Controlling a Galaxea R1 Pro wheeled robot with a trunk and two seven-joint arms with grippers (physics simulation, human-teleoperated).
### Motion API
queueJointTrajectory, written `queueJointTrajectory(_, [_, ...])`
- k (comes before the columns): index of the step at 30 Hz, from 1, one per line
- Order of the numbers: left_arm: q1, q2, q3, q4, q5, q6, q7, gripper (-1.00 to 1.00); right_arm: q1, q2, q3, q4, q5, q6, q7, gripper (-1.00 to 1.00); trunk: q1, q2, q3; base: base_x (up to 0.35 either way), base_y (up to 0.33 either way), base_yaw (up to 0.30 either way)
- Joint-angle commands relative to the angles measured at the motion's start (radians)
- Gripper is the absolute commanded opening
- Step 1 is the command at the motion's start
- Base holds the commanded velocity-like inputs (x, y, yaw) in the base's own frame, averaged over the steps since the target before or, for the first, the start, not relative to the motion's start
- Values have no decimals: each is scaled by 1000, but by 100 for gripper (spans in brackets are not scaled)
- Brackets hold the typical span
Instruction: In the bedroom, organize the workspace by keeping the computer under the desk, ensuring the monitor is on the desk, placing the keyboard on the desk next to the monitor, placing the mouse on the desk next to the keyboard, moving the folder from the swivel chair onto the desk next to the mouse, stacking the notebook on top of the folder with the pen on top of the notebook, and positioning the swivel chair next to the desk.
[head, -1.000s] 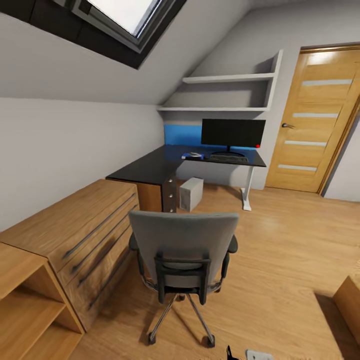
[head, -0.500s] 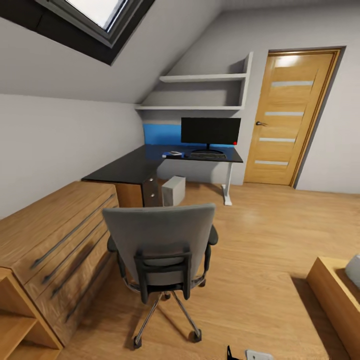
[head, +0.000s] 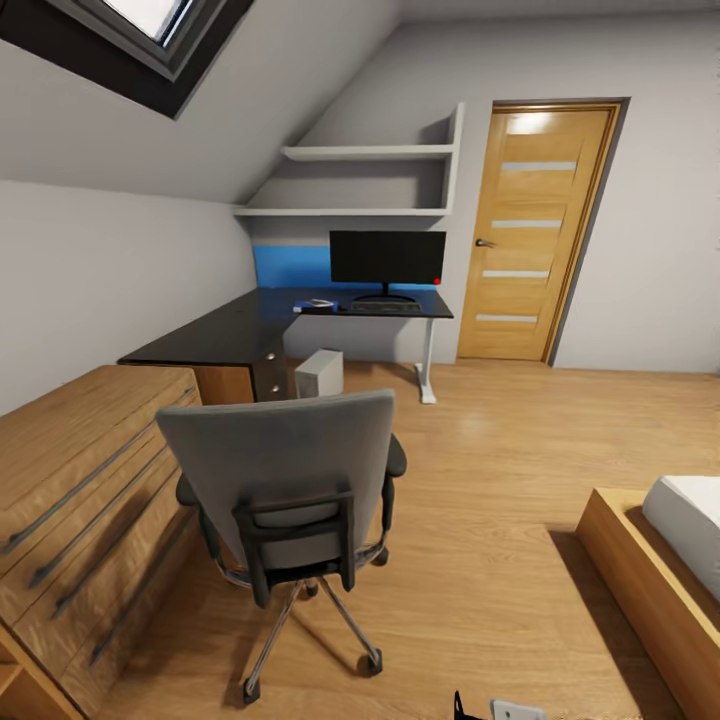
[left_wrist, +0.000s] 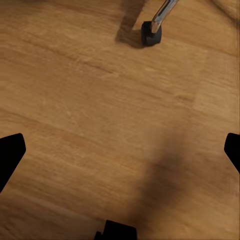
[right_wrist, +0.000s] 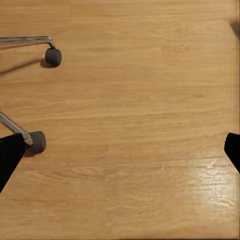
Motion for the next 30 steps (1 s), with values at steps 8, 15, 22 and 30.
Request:
queueJointTrajectory(8, [0,0,11,-1,-7,-34,0,100,-1,2,9,1,-3,-2,-6,100,31,-57,-30,0,0,-106])
queueJointTrajectory(15, [0,0,12,-1,-7,-90,2,100,-1,5,12,1,-3,-2,-6,100,57,-106,-62,0,0,-16])
queueJointTrajectory(22, [0,0,13,-1,-7,-97,2,100,-1,5,11,1,-3,-2,-6,100,84,-155,-96,0,0,-2])
queueJointTrajectory(30, [0,-1,10,-1,-7,-101,1,100,-1,2,9,0,-2,-3,-6,100,115,-211,-126,0,0,0])
